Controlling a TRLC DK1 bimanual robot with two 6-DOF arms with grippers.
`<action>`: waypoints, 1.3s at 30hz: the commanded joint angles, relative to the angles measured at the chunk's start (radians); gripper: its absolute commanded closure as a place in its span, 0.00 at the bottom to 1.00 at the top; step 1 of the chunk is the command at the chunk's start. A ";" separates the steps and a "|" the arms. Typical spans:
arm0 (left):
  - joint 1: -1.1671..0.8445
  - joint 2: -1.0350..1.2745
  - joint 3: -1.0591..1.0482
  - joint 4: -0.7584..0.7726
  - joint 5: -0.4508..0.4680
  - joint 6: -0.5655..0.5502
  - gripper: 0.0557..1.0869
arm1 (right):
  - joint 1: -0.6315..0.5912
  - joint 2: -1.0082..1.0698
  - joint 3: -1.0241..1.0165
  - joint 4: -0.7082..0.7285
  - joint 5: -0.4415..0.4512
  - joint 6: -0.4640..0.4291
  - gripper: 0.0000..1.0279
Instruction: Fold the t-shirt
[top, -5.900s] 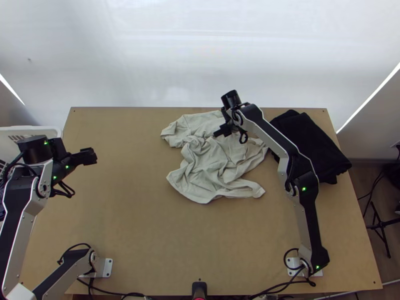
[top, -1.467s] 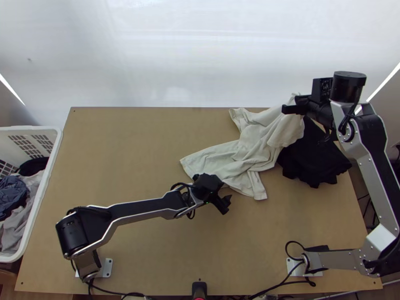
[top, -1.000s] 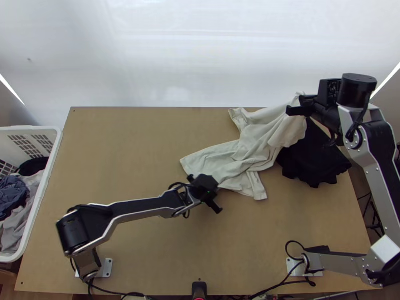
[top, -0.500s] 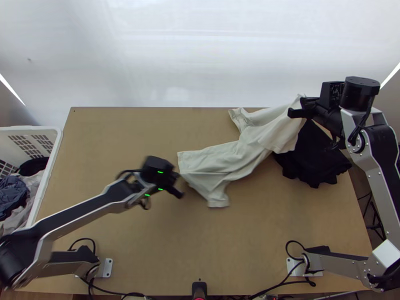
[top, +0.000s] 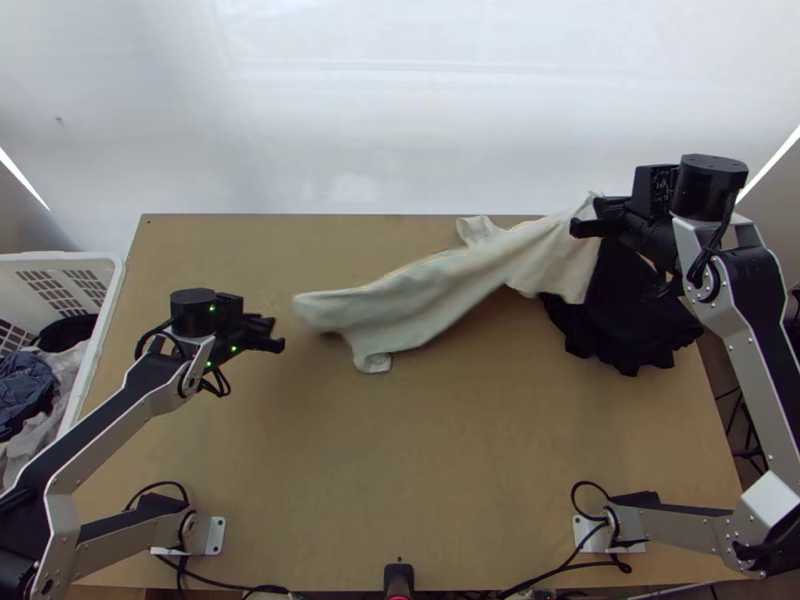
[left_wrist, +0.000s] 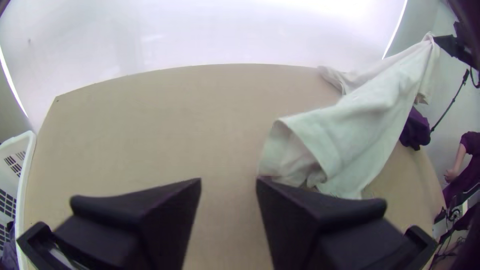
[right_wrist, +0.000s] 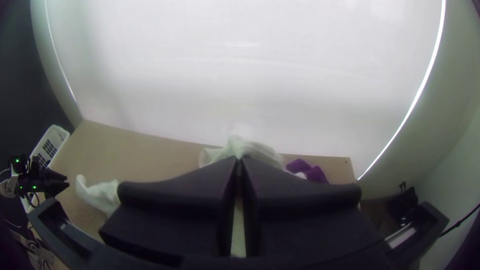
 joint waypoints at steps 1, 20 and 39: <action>-0.140 0.015 -0.005 0.034 0.011 -0.076 0.05 | 0.012 0.004 -0.035 0.003 -0.001 0.005 0.97; -0.574 0.039 0.060 -0.024 -0.069 0.074 0.05 | 0.057 0.001 -0.103 0.063 0.000 -0.005 0.97; -0.666 0.259 -0.019 0.302 -0.232 0.430 0.05 | 0.055 0.018 -0.103 0.109 -0.001 0.008 0.97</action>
